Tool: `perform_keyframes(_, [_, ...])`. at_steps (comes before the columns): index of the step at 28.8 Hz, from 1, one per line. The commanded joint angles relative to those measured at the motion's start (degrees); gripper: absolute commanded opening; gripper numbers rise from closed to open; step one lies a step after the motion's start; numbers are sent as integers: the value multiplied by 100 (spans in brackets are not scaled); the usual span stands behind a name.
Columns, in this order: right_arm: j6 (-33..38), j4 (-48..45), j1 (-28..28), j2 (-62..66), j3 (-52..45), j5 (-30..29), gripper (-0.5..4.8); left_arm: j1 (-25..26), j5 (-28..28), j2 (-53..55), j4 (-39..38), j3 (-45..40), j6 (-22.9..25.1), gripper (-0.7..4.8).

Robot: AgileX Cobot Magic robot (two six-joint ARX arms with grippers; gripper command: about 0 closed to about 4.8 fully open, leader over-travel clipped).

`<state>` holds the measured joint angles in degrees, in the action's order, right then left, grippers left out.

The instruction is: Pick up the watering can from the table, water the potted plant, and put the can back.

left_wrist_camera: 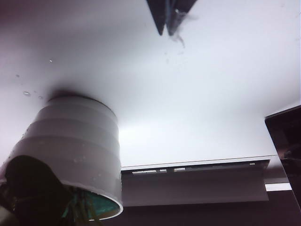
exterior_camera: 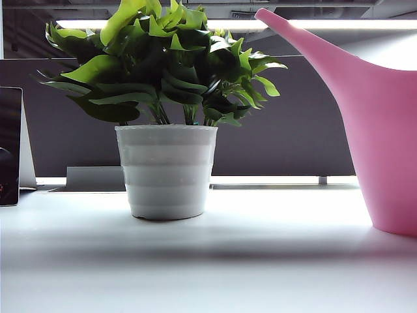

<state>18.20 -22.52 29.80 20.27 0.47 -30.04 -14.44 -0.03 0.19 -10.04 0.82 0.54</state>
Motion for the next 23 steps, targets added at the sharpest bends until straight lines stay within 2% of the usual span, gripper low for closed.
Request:
perform_keyframes(1, [-2,957,2,-837,4,4,89,9,7,4,-20,-33,11,-5])
perform_keyframes(5, [-20,1784,2,-1853,11,17,-6,247,26,4,-22,-33,11,-5])
perform_keyframes(8, [-13,2050,-4,-2017,52,-59,-9,573,24,4,-20,-33,9,-5])
perform_keyframes(15, [197,2057,-4,-2015,105,-431,-9,754,-61,4,-37,-33,9,-5])
perform_keyframes(23, [374,2024,-33,-2015,278,-887,-9,1187,-85,4,-39,-33,9,-5])
